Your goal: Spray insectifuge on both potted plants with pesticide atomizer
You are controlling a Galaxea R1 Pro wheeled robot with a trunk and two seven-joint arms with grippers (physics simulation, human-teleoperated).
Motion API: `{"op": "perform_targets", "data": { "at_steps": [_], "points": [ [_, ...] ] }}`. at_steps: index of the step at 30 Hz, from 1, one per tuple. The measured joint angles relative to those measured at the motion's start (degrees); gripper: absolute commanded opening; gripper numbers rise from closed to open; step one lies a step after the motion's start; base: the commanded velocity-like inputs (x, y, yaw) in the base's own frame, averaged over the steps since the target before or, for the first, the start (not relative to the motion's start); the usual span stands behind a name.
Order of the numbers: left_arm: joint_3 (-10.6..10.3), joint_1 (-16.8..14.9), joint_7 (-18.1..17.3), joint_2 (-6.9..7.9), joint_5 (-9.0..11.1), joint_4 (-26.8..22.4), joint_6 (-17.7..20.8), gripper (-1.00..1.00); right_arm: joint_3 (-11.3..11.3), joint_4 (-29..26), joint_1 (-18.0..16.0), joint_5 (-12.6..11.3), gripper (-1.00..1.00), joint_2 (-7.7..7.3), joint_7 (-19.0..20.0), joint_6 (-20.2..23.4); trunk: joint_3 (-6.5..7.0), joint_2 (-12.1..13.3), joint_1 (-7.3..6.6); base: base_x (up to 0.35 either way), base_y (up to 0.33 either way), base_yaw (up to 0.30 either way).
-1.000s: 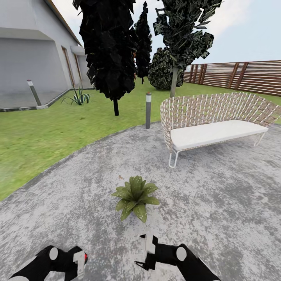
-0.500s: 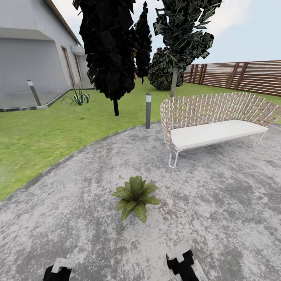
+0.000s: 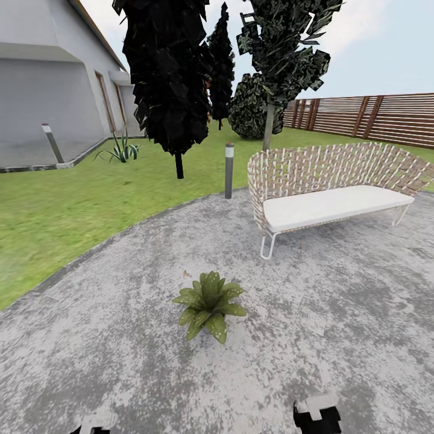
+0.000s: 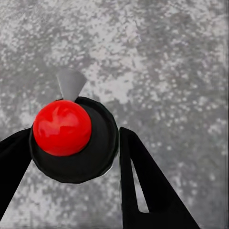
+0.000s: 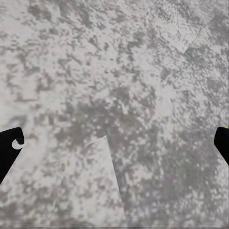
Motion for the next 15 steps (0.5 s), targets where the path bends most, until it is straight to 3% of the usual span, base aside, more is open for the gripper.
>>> {"op": "perform_targets", "data": {
  "at_steps": [1, 4, 5, 6, 8, 11, 15],
  "points": [
    [0.2, 0.0, 0.0, -0.15, 0.2, 0.0, 0.0, -1.00, -0.6, 0.2, 0.0, -0.1, 1.00, 0.54, 0.0, 0.0, 0.00, 0.0, 0.00, 0.000, 0.000, 0.000],
    [0.8, 0.0, 0.1, -0.68, 4.6, -0.6, 0.2, -1.00, -3.7, 0.3, 0.0, -0.2, 1.00, 1.27, 0.0, -0.1, 0.00, 0.0, 0.00, 0.000, 0.000, 0.000],
    [0.6, 0.0, -0.1, -0.91, 8.4, -0.8, -0.1, -1.00, -7.7, 0.2, 0.0, -1.6, 1.00, 1.00, 0.0, -0.5, 0.00, 0.0, 0.00, 0.000, 0.000, 0.000],
    [0.2, 0.0, -0.3, -0.93, 9.2, -0.7, -0.2, -1.00, -9.3, 0.3, 0.0, -2.8, 1.00, 0.97, 0.0, -0.7, 0.00, 0.0, 0.00, 0.000, 0.000, 0.000],
    [-0.2, 0.9, -0.6, -0.82, 9.6, 0.1, -0.4, -1.00, -10.5, 0.4, 0.0, -3.7, 1.00, 1.00, 0.1, -0.8, -0.01, 0.0, 0.00, 0.000, 0.049, -0.101],
    [-0.3, 1.4, -0.7, -0.83, 9.6, 0.0, -0.7, -1.00, -10.6, 0.4, 0.0, -3.8, 1.00, 0.99, 0.2, -0.8, 0.00, 0.0, 0.00, 0.000, 0.239, -0.244],
    [-0.4, 1.5, -0.7, -0.92, 9.4, 0.1, -0.8, -1.00, -10.6, 0.5, 0.0, -3.8, 1.00, 0.98, 0.1, -0.8, 0.00, 0.0, 0.00, 0.000, 0.064, -0.264]
  ]
}}
